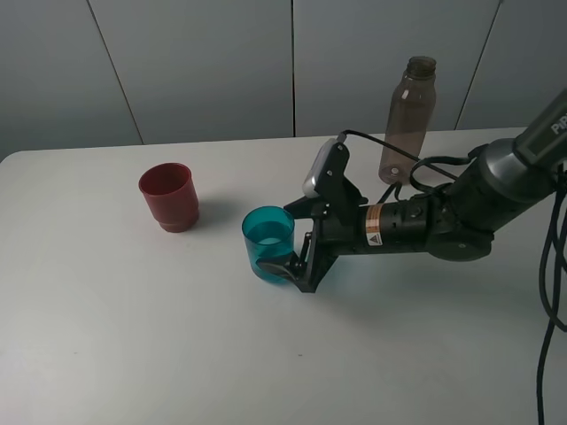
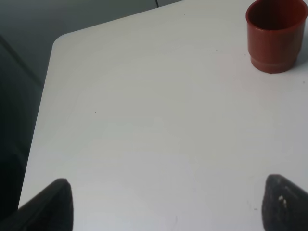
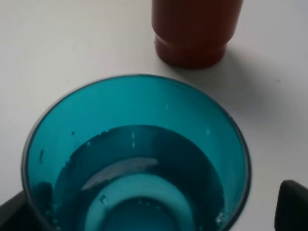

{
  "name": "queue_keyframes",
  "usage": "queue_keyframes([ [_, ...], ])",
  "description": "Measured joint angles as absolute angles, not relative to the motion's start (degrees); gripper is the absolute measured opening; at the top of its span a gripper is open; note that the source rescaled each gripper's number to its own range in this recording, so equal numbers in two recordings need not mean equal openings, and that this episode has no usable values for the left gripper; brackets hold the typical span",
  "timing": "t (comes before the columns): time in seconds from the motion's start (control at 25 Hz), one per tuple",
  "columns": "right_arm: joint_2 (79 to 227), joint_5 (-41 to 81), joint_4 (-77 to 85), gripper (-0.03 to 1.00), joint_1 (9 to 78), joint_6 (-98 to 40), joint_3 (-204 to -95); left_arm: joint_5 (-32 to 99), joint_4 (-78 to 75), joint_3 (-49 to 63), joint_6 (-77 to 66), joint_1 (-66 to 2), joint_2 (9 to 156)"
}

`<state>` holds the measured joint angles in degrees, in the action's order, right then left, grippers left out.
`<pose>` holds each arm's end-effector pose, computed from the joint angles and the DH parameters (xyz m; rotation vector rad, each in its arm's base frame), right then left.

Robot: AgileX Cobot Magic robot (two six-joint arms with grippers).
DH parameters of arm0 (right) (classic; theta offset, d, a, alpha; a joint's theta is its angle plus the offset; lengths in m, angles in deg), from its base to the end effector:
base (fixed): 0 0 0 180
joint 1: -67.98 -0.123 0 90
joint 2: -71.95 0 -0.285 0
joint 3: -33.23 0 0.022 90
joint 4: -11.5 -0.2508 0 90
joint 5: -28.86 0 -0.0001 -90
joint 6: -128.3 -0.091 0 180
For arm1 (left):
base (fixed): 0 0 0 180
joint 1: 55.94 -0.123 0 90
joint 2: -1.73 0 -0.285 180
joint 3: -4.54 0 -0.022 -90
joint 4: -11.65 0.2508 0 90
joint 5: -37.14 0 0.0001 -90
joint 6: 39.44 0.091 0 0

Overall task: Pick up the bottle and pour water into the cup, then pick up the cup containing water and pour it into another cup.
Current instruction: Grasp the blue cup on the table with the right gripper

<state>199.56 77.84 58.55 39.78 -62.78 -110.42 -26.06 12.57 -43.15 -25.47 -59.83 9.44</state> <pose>0.2634 0.1982 0.0693 -1.2338 1.7687 0.6804 -0.0087 0.0007 0.2781 0.1811 2.0687 0.2105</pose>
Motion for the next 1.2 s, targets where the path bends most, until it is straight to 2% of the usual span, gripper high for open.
queue_keyframes([
  [1.2, 203.23, 82.78, 55.31, 1.00, 36.82, -62.52, -112.63, -26.06, 12.57, -43.15, -25.47, -59.83, 9.44],
])
